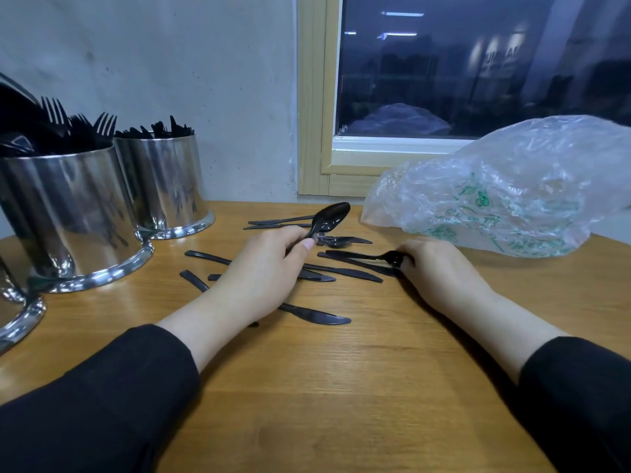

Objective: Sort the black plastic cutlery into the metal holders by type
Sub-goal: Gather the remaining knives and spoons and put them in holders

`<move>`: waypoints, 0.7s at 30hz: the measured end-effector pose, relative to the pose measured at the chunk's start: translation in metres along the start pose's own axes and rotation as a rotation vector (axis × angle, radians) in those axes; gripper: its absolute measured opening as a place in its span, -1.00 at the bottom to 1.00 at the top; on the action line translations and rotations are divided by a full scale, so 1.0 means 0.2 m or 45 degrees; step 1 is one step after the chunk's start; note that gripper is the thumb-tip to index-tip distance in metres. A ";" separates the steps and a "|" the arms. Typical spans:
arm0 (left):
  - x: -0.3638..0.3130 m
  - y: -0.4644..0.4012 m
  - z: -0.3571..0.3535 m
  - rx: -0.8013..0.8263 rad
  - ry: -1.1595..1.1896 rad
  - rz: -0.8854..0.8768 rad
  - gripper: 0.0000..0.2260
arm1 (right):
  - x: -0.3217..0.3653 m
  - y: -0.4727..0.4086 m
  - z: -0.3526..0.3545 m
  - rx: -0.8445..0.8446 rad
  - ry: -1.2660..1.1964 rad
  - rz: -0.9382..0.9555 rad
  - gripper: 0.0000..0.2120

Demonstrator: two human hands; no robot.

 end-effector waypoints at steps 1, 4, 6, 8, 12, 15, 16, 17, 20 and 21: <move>0.00 0.00 0.00 -0.015 -0.004 0.000 -0.78 | -0.01 0.00 0.01 -0.054 -0.010 -0.007 -0.78; 0.00 0.00 0.01 -0.078 0.001 0.014 -0.76 | -0.02 0.02 0.09 -0.341 -0.110 0.026 -0.80; 0.00 -0.01 0.02 -0.141 0.041 0.017 -0.78 | -0.01 0.06 0.16 -0.492 -0.169 0.146 -0.84; 0.00 -0.01 0.03 -0.189 0.084 0.021 -0.80 | 0.04 0.10 0.20 -0.519 -0.203 0.294 -0.87; -0.02 0.00 0.04 -0.116 0.144 -0.005 -0.79 | 0.19 0.12 0.18 -0.499 -0.288 0.471 -0.84; -0.03 0.00 0.01 0.050 0.242 -0.033 -0.77 | 0.27 0.10 0.16 -0.428 -0.395 0.473 -0.71; -0.03 0.00 0.00 0.094 0.275 -0.044 -0.76 | 0.29 0.08 0.16 -0.413 -0.412 0.460 -0.67; -0.02 0.00 0.00 0.115 0.273 -0.062 -0.75 | 0.31 0.06 0.17 -0.404 -0.418 0.447 -0.64; -0.01 0.00 -0.01 0.097 0.185 -0.075 -0.70 | 0.38 -0.02 0.16 -0.384 -0.440 0.436 -0.61; 0.01 -0.01 0.00 0.077 0.193 -0.061 -0.73 | 0.40 -0.06 0.16 -0.376 -0.487 0.420 -0.62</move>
Point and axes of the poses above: each hand's wrist, its own y-axis away from the middle knuckle, its own z-axis out of the back of the hand, x = y × z, the point moved 1 cm from there along -y, towards the middle knuckle, and after that the axes turned 12 degrees about x, right-handed, at the moved point
